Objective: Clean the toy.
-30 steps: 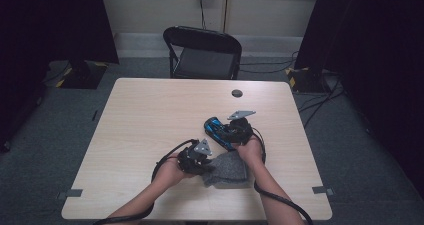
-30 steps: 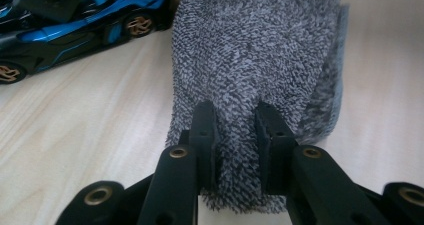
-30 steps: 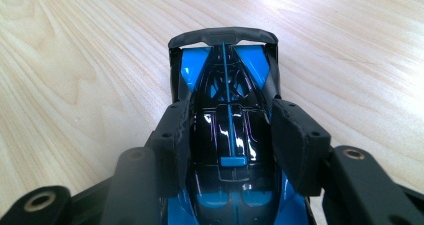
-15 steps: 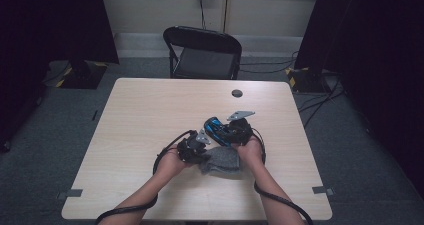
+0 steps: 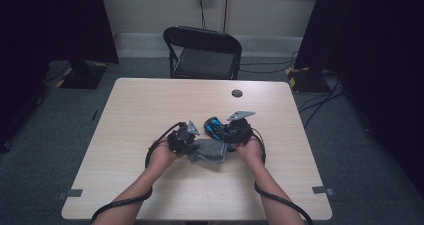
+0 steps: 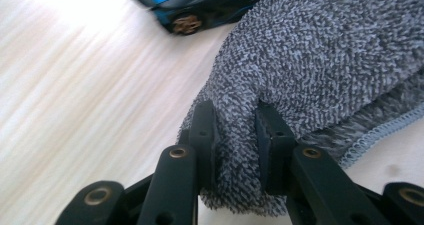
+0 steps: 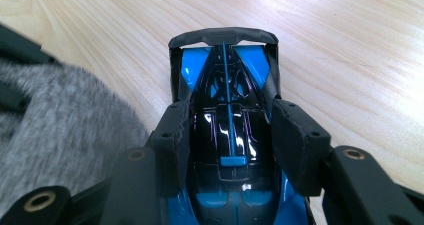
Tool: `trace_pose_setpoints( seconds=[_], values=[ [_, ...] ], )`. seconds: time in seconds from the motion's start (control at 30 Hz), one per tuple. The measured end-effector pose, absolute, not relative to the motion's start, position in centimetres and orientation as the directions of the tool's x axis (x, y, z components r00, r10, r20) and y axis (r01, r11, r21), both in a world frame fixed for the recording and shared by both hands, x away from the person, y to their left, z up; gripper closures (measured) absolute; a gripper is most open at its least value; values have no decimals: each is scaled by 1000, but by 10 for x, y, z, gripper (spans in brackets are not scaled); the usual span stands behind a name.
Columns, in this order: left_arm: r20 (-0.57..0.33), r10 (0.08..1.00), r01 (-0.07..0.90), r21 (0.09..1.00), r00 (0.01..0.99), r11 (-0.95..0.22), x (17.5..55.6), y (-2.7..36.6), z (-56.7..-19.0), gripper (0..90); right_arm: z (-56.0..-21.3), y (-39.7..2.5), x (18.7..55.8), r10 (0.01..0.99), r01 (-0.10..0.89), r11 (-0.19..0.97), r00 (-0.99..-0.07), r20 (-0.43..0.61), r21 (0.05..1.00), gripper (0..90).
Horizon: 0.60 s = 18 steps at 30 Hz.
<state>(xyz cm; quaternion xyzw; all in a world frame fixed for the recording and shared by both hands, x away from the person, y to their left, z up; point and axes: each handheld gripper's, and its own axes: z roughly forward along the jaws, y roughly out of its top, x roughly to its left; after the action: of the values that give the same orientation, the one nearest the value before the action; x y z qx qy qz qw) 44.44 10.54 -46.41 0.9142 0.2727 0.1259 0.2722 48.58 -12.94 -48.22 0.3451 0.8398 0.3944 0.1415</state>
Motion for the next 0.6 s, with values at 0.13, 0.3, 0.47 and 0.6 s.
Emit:
trace_pose_setpoints(
  seconds=[0.13,0.3,0.47,0.6],
  values=[
    [88,589,446,566,804,-694,449,111,-464,732,-482,-129,486,692,468,450,-721,34,761,509],
    [94,610,463,564,787,-684,454,116,-464,732,-482,-129,486,692,470,452,-721,35,758,509],
    [109,630,477,558,769,-679,458,119,-463,732,-482,-129,486,692,470,452,-721,34,758,508],
    [111,654,498,557,748,-664,462,124,-463,732,-482,-129,486,692,469,452,-721,34,759,508]
  ],
)
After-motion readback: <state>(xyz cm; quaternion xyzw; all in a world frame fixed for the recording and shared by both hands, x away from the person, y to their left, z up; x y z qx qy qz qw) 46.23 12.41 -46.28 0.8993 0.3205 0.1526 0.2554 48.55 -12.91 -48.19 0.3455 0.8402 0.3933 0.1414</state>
